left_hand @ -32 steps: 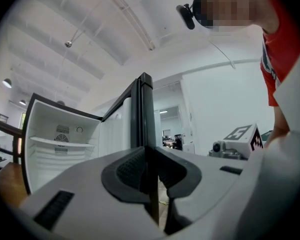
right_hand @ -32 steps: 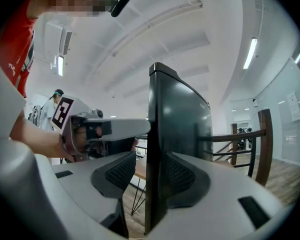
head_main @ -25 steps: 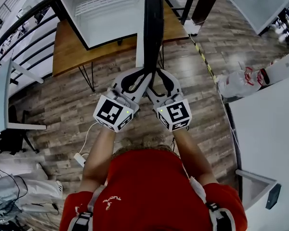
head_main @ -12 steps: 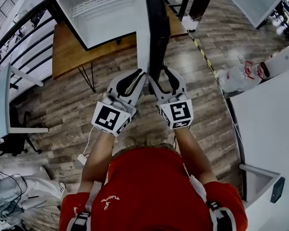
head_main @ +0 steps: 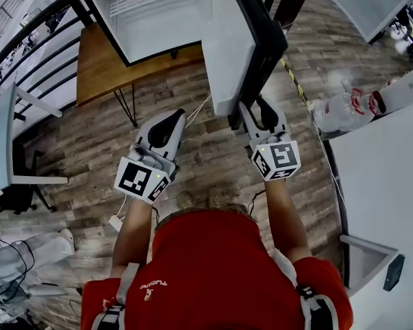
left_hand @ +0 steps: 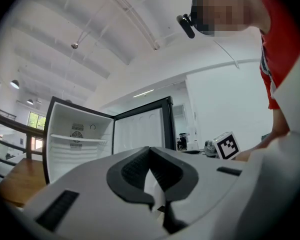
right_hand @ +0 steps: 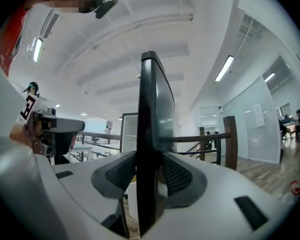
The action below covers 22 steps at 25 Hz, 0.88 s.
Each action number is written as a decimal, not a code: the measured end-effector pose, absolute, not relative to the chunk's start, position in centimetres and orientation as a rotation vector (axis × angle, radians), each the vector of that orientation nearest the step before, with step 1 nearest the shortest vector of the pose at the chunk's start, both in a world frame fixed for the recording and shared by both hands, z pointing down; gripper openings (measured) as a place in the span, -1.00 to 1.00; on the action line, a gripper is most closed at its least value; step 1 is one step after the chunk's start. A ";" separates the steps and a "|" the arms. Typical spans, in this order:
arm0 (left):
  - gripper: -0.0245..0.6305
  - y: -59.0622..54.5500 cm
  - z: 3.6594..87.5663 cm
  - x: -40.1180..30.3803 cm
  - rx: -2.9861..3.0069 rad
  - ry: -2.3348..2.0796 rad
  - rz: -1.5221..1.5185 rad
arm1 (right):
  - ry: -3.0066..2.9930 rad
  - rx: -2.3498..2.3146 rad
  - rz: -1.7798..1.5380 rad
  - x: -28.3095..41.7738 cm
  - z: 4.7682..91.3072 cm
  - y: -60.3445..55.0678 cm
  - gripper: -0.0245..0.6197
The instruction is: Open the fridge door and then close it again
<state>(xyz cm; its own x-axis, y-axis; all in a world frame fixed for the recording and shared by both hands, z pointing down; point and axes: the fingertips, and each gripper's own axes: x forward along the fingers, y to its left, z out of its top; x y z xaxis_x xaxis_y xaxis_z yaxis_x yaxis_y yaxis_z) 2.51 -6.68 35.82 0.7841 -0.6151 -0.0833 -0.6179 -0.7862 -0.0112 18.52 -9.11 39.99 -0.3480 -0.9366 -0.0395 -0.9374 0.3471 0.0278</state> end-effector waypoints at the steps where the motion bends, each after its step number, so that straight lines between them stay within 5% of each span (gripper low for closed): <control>1: -0.90 -6.6 35.9 1.8 -2.931 1.032 0.122 | 2.563 -1.781 0.065 18.9 40.0 -9.1 -0.37; 22: -0.90 -6.6 35.5 -6.0 -2.876 1.183 0.185 | 2.549 -1.852 0.029 22.8 40.1 -8.8 -0.46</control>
